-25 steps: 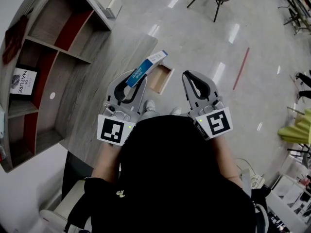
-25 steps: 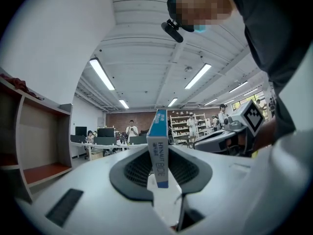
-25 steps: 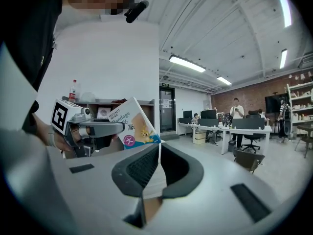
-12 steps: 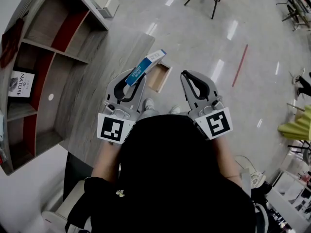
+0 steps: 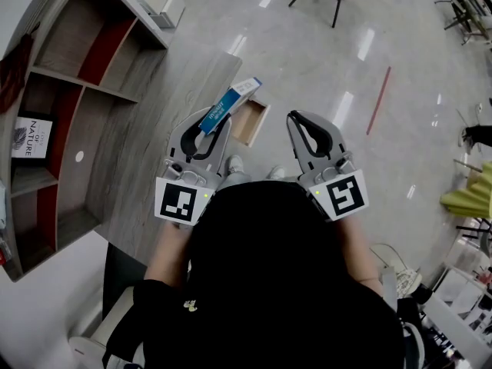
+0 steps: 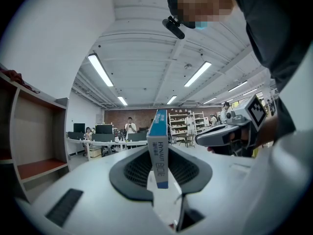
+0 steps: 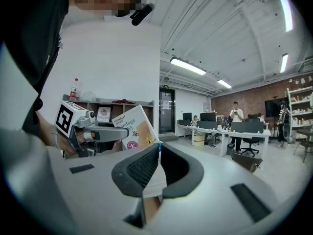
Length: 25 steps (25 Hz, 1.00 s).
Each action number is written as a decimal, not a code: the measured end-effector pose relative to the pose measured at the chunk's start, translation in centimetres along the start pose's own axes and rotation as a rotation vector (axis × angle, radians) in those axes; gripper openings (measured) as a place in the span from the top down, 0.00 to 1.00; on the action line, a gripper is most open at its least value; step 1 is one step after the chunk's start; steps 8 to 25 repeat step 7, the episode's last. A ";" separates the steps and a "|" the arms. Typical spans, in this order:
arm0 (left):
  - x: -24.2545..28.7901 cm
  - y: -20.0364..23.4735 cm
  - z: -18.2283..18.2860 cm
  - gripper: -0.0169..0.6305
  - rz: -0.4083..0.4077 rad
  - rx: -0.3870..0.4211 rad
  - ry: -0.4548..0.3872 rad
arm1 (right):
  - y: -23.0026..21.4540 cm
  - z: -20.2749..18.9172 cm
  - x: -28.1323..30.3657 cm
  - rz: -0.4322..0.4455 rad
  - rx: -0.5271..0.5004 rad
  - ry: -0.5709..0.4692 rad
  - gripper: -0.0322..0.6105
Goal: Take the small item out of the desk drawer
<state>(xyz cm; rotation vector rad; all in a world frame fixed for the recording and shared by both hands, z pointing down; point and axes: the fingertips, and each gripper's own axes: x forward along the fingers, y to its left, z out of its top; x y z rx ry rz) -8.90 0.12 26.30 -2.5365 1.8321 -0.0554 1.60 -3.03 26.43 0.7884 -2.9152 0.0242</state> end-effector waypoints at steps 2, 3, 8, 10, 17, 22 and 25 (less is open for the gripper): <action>0.1 0.1 -0.1 0.82 0.001 -0.002 0.003 | -0.4 0.0 0.0 -0.017 -0.010 0.009 0.95; 0.2 0.1 -0.2 0.82 0.001 -0.002 0.004 | -0.5 0.0 0.1 -0.021 -0.012 0.012 0.95; 0.5 0.2 -0.4 0.82 0.003 -0.004 0.011 | -0.9 0.0 0.2 -0.027 -0.015 0.013 0.95; 0.5 0.2 -0.4 0.82 0.003 -0.004 0.011 | -0.9 0.0 0.2 -0.027 -0.015 0.013 0.95; 0.5 0.2 -0.4 0.82 0.003 -0.004 0.011 | -0.9 0.0 0.2 -0.027 -0.015 0.013 0.95; 0.5 0.2 -0.4 0.82 0.003 -0.004 0.011 | -0.9 0.0 0.2 -0.027 -0.015 0.013 0.95; 0.5 0.2 -0.4 0.82 0.003 -0.004 0.011 | -0.9 0.0 0.2 -0.027 -0.015 0.013 0.95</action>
